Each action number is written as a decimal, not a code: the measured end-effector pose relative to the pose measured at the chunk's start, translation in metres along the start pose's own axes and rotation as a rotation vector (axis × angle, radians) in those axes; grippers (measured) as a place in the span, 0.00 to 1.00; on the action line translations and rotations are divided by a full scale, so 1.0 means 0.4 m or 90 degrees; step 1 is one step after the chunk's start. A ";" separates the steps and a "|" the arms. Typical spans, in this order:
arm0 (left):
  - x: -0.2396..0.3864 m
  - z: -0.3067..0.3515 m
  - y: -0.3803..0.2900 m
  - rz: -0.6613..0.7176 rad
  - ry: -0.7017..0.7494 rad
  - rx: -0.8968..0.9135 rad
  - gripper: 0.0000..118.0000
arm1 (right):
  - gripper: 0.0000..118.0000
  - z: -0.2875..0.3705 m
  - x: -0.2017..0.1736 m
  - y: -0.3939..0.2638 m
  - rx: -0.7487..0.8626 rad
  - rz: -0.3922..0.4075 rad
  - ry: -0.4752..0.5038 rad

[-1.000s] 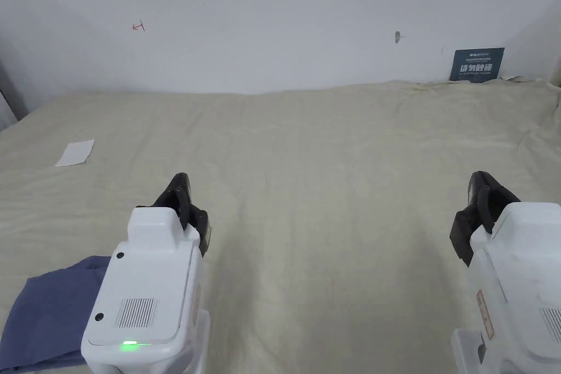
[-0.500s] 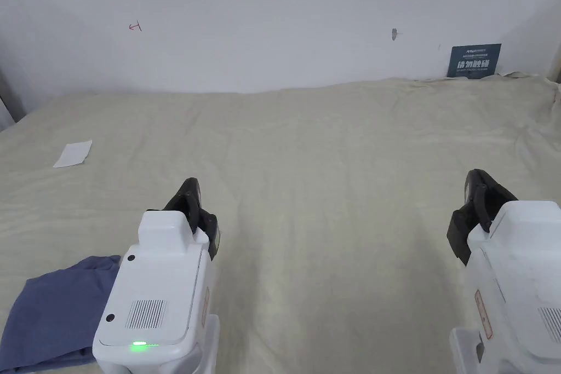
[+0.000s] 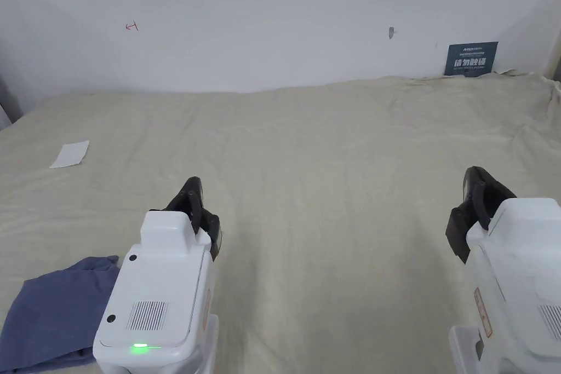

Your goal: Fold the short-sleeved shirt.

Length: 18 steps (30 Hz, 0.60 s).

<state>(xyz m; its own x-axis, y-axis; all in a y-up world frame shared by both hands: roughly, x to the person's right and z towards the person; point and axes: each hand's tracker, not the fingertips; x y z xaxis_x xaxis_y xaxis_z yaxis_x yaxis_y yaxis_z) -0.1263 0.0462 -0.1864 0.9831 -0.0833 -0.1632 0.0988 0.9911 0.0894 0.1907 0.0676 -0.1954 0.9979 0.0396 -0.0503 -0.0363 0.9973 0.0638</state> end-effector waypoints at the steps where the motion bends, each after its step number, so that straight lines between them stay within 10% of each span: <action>1: -0.001 0.000 0.000 0.003 0.000 0.000 0.00 | 0.00 0.000 0.000 0.000 0.000 -0.001 -0.001; 14: -0.015 -0.002 -0.001 0.012 0.002 -0.005 0.05 | 0.02 0.001 -0.003 0.002 -0.004 -0.003 -0.006; 18: -0.025 -0.008 -0.004 0.036 -0.001 -0.015 0.47 | 0.34 0.000 0.000 0.006 -0.010 -0.010 -0.006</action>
<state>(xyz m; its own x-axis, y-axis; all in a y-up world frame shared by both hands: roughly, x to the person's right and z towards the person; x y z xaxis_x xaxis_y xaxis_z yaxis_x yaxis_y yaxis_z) -0.1367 0.0458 -0.1878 0.9871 -0.0269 -0.1576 0.0391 0.9964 0.0747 0.1908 0.0699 -0.1953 0.9989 0.0229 -0.0417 -0.0209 0.9986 0.0476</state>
